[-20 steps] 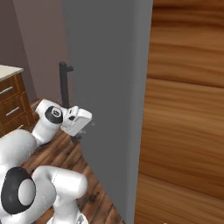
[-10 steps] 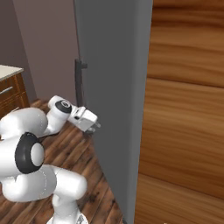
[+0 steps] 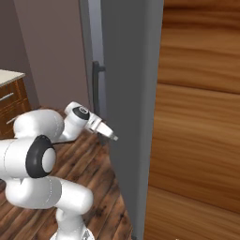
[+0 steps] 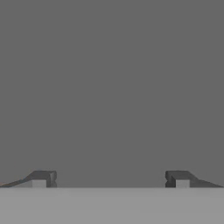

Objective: Place the steak on the counter behind the older steak on the same shelf of the fridge to maintain FIFO order. Close the fridge door when finished.

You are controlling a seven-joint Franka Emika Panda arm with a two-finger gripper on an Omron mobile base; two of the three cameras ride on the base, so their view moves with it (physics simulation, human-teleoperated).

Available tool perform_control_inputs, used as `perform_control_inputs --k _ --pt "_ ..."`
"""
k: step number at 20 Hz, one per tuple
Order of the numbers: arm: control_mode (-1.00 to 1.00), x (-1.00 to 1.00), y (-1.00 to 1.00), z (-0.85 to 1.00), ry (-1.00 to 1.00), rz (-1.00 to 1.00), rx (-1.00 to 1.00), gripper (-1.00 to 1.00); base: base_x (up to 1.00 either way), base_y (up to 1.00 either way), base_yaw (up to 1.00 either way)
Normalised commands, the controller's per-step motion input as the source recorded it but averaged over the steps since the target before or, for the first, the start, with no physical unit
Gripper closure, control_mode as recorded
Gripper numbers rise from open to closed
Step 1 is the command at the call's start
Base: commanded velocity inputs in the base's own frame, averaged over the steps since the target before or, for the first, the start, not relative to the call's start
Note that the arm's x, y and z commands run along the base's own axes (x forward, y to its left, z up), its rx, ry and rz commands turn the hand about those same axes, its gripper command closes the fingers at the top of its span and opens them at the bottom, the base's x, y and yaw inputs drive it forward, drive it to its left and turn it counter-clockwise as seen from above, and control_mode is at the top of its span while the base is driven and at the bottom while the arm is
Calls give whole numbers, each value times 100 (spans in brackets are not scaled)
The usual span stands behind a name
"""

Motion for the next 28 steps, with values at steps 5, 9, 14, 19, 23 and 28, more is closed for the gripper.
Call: perform_control_inputs --k 5,9,14,19,23,28 --pt "-100 0 -58 0 -31 -13 0 -100 0 0 0" --pt "-100 0 -55 0 -30 -11 0 -100 0 0 0" --pt "-100 0 -41 0 -30 -11 0 -100 0 0 0" --pt "-100 0 -35 0 -31 -10 0 -100 0 0 0" --pt "-100 0 -37 0 -29 -11 0 -100 0 0 0" --pt "-100 0 -40 0 -26 -12 0 -100 0 0 0"
